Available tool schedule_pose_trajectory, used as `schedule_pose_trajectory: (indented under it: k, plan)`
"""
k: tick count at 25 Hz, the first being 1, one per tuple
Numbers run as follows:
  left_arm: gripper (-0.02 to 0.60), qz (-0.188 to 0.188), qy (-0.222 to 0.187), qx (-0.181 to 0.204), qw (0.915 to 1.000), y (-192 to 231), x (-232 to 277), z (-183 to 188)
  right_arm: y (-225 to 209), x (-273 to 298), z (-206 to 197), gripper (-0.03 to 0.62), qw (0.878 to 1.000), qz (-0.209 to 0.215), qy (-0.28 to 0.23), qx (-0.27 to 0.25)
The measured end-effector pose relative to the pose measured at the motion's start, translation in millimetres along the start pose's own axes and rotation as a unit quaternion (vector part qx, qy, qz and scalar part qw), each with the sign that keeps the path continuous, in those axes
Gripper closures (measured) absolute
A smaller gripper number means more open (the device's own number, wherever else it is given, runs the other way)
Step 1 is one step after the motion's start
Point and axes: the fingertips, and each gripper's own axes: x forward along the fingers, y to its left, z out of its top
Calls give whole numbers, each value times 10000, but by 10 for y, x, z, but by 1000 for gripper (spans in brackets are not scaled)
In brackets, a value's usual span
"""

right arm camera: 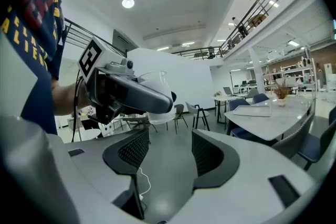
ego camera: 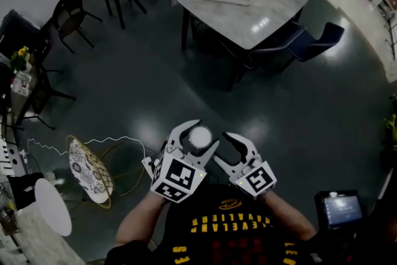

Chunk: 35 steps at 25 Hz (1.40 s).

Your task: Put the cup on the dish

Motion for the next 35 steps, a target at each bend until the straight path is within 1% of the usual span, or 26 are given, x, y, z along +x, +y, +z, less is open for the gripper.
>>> schedule_pose_trajectory:
  k: [4, 9, 11, 14, 16, 18, 21, 26, 31, 35]
  plan:
    - [325, -227, -67, 54, 9997, 357, -69, -6, 82, 550, 176, 352, 9994, 177, -94, -286]
    - [325, -337, -89, 89, 9994, 762, -111, 6, 85, 1122, 505, 352, 9960, 147, -542, -697]
    - [325, -354, -32, 98, 9993, 872, -87, 14, 69, 1261, 637, 352, 9942, 64, -760, -764]
    - [325, -373, 62, 100, 9992, 992, 3, 40, -29, 1360, 672, 352, 9932, -108, -695, -929]
    - [325, -388, 136, 68, 9991, 1053, 91, 35, -120, 1402, 649, 353, 9933, -186, -667, -926]
    - [325, -399, 222, 47, 9989, 1097, 202, 34, -228, 1432, 655, 353, 9936, -249, -776, -786]
    - [325, -381, 254, -12, 9989, 1183, 411, 129, -471, 1460, 691, 353, 9939, -265, -920, -545]
    - [325, -133, 138, -121, 9997, 1429, 890, 425, -1054, 1541, 810, 353, 9924, -118, -1123, -493]
    - [325, 209, -96, -189, 9996, 1686, 1365, 901, -1689, 1569, 968, 355, 9918, -27, -1178, -493]
    - [325, 477, -206, -150, 9985, 1840, 1653, 1253, -2139, 1563, 1161, 355, 9912, -49, -1241, -448]
